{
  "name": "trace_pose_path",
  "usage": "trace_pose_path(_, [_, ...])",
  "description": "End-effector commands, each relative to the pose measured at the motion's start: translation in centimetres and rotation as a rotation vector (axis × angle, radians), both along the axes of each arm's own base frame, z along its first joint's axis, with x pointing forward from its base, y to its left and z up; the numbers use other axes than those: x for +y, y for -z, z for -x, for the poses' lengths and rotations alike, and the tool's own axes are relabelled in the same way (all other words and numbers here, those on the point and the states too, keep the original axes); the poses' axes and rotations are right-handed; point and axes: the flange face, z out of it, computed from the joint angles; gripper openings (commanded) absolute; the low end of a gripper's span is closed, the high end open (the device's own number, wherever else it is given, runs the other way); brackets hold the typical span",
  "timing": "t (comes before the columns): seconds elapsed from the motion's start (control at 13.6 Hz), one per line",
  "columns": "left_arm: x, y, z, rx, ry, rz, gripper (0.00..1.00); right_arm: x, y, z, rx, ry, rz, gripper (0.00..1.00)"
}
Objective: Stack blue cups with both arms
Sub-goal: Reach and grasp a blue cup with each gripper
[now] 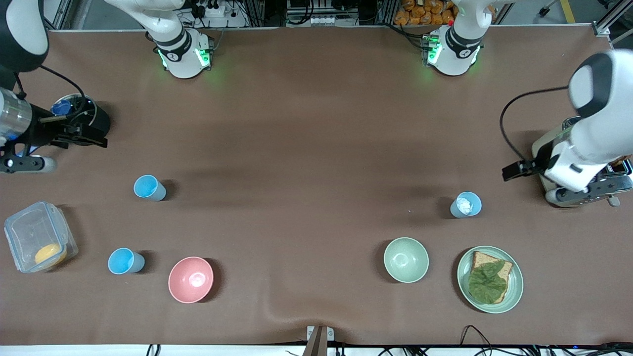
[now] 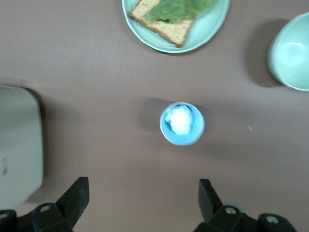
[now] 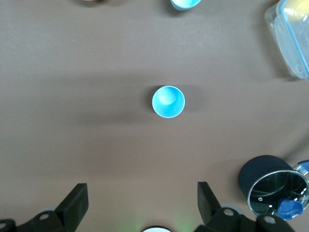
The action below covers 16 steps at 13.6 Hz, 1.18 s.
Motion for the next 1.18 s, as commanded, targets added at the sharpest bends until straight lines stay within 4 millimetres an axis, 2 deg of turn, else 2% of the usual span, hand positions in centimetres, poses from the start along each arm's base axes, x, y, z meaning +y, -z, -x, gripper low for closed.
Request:
trace_pose_path(0.0, [0.8,4.9,1.9,-0.049,0.015,-0.012,1.0,-1.7,2.0,-1.1,0.05,0.019,-0.01,1.0])
trace_pose_path(0.07, [0.7,6.9,1.7,-0.058,0.018,-0.007,1.0,-1.8,2.7,-0.7,0.092,0.017,-0.002,1.0])
trace_pose_path(0.22, [0.6,11.4,0.9,-0.015,0.017,0.009,1.0,-2.2,6.2,-0.4,0.149,0.018,0.008,1.0])
trace_pose_path(0.37, [0.3,14.2,0.2,-0.011,0.024,0.018,1.0,-3.1,9.2,-0.8,0.125,0.028,0.019,1.0])
trace_pose_path(0.44, [0.0,14.8,-0.3,-0.006,0.026,0.021,1.0,-4.0,11.3,-0.9,0.116,0.04,0.021,1.0])
trace_pose_path(0.52, [0.0,15.4,-0.7,-0.002,0.025,0.024,0.98,-5.5,14.5,-0.9,0.103,0.064,0.02,1.0])
trace_pose_path(0.59, [-0.1,15.5,-1.0,-0.003,0.025,0.026,0.93,-7.2,17.2,-0.7,0.078,0.076,0.013,1.0])
trace_pose_path(0.74, [-0.2,16.2,-1.2,0.004,0.019,0.027,0.85,-7.4,21.7,-0.9,0.042,0.047,0.005,1.0])
trace_pose_path(0.81, [-0.3,16.8,-1.2,0.013,0.014,0.03,0.75,-7.4,23.8,-1.2,0.029,0.045,0.001,1.0])
trace_pose_path(0.89, [-0.5,17.2,-1.2,0.018,0.016,0.031,0.61,-7.6,25.5,-1.6,0.02,0.045,-0.002,1.0])
trace_pose_path(0.96, [-0.9,17.3,-1.3,0.018,0.018,0.032,0.51,-7.7,27.0,-1.9,0.015,0.046,-0.004,1.0])
trace_pose_path(1.11, [-1.2,18.1,-1.3,0.03,0.021,0.034,0.43,-7.7,27.8,-1.9,0.019,0.044,-0.006,1.0])
